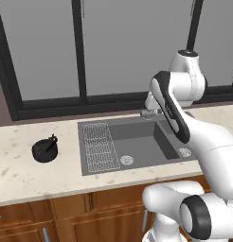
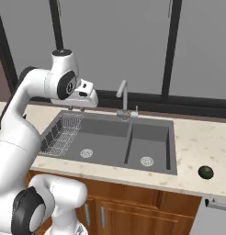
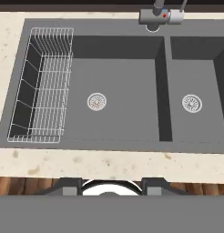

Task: Turn on the sink faucet. Then move the squash from the counter to the sink. Turn off the sink. Move the vegetable from the sink to the pot next to the stove. Finally move the pot to the front right burner.

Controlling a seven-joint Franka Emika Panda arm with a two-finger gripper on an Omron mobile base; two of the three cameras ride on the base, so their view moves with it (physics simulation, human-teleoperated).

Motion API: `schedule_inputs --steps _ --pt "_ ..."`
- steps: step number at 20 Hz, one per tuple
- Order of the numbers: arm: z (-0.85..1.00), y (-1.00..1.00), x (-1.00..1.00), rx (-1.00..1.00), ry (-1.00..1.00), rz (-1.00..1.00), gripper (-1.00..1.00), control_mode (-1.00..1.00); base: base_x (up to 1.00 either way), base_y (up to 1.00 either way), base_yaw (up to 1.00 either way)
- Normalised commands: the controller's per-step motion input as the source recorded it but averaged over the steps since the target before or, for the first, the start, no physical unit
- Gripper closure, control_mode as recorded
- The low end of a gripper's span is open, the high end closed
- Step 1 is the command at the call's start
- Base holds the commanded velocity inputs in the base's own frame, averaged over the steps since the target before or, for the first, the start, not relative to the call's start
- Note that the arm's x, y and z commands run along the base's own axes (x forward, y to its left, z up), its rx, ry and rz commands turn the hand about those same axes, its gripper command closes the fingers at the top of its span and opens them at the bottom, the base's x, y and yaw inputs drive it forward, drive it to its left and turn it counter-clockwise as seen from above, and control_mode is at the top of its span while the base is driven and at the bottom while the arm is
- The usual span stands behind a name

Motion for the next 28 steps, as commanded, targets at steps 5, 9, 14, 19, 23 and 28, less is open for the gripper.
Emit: schedule_inputs --steps 5,9,14,19,23,28 --pt "0.00 0.00 0.01 0.00 -0.01 0.00 -1.00 1.00 -0.01 -0.17 0.00" --pt "0.00 0.00 0.00 0.00 0.00 0.00 -1.00 1.00 -0.02 -0.87 0.00" --pt "0.00 0.00 0.00 0.00 0.00 0.00 -1.00 1.00 0.00 -0.90 0.00" --pt "0.00 0.00 0.00 0.00 0.00 0.00 -1.00 1.00 0.09 -0.62 0.00" --pt "0.00 0.00 0.00 0.00 0.00 0.00 -1.00 1.00 0.35 -0.25 0.00" --pt "0.00 0.00 0.00 0.00 0.00 0.00 -1.00 1.00 0.39 0.00 0.00"
